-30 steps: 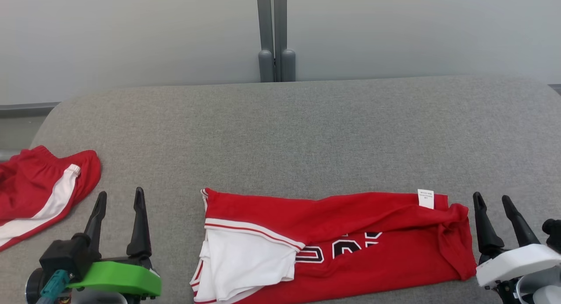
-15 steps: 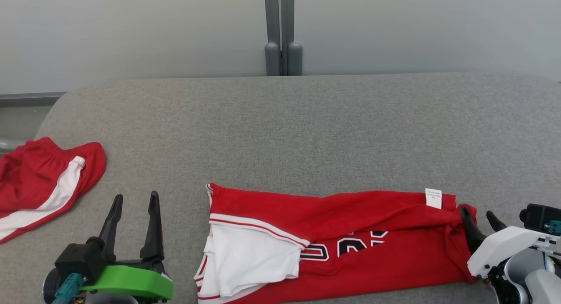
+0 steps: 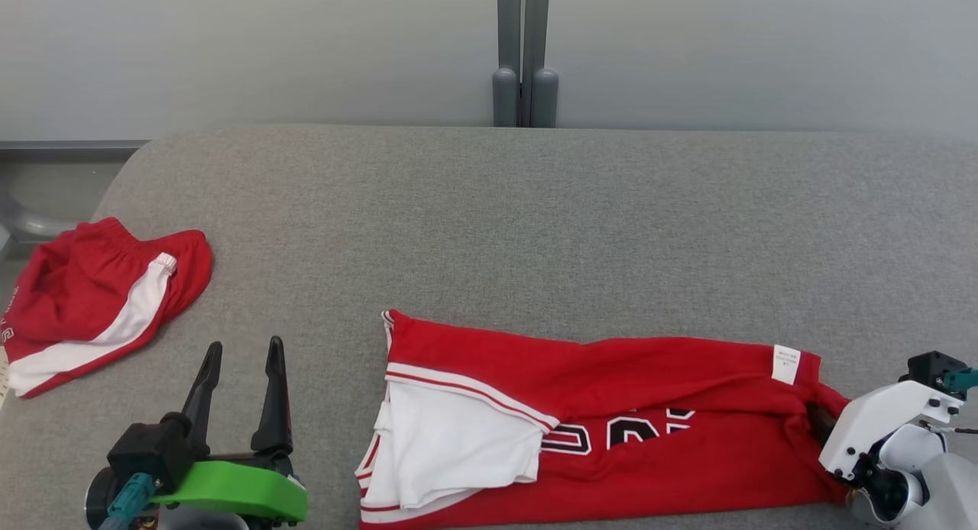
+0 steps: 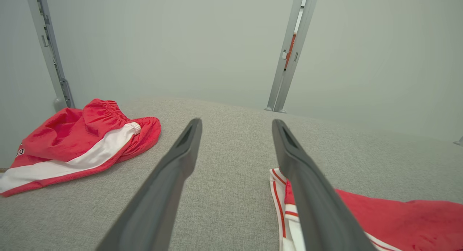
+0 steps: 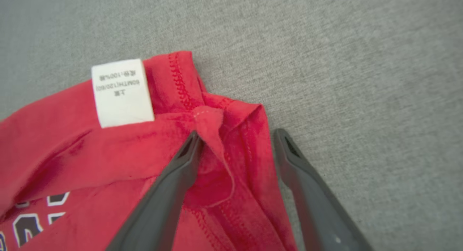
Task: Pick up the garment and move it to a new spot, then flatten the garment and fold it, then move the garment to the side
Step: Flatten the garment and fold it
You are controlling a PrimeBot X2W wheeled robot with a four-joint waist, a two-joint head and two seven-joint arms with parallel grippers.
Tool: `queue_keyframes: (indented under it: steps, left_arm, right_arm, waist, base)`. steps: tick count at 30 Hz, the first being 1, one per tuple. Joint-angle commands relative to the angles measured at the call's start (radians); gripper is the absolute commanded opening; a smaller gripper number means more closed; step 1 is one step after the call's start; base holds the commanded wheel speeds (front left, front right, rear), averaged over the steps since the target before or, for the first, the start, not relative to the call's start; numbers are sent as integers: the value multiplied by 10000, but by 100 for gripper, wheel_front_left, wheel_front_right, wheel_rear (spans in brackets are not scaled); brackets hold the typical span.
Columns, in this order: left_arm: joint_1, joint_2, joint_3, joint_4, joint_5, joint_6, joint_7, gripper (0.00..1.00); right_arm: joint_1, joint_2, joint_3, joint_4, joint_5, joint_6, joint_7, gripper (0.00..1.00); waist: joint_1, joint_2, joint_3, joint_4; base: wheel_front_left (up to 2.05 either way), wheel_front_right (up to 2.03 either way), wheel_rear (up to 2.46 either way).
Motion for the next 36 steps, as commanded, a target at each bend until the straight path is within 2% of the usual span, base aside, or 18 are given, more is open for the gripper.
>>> queue_keyframes:
  steps: [1,5,7,8,9,19,27,31,36]
  left_arm:
    - [-91,-59,52,53,70,-71,-27,100]
    - [-136,-154,116,168,166,-162,-27,100]
    - [-174,-169,143,213,209,-210,-27,100]
    - [-187,-175,159,236,227,-229,-27,100]
    - [-191,-178,172,252,256,-235,-27,100]
    - [-19,-273,359,376,368,-336,-27,100]
    - [142,-365,641,218,459,-381,-27,100]
    - [205,-413,732,246,468,-404,-27,100]
    - [331,-446,797,300,508,-459,-27,100]
  right_arm:
    - [115,331,192,86,93,15,17,100]
    - [179,498,493,-120,447,24,-134,100]
    - [200,548,629,-117,624,24,-114,48]
    - [192,525,693,-121,678,24,-146,32]
    - [175,486,713,-120,711,24,-218,0]
    - [-164,-124,654,-407,941,8,-1289,0]
    - [-419,-1115,92,-304,516,4,-2015,0]
    - [-494,-1087,-10,-694,366,5,-2255,0]
    - [-90,-535,427,-2202,462,10,-2133,0]
  waist:
    - [0,0,6,33]
    - [0,0,13,41]
    - [0,0,-1,36]
    - [0,0,-13,32]
    - [0,0,-28,28]
    - [0,0,-184,-81]
    - [0,0,-204,-304]
    - [0,0,-261,-375]
    - [0,0,-378,-400]
  base:
    - [0,0,0]
    - [0,0,0]
    - [0,0,0]
    - [0,0,0]
    - [0,0,0]
    - [0,0,0]
    - [0,0,0]
    - [0,0,0]
    - [0,0,0]
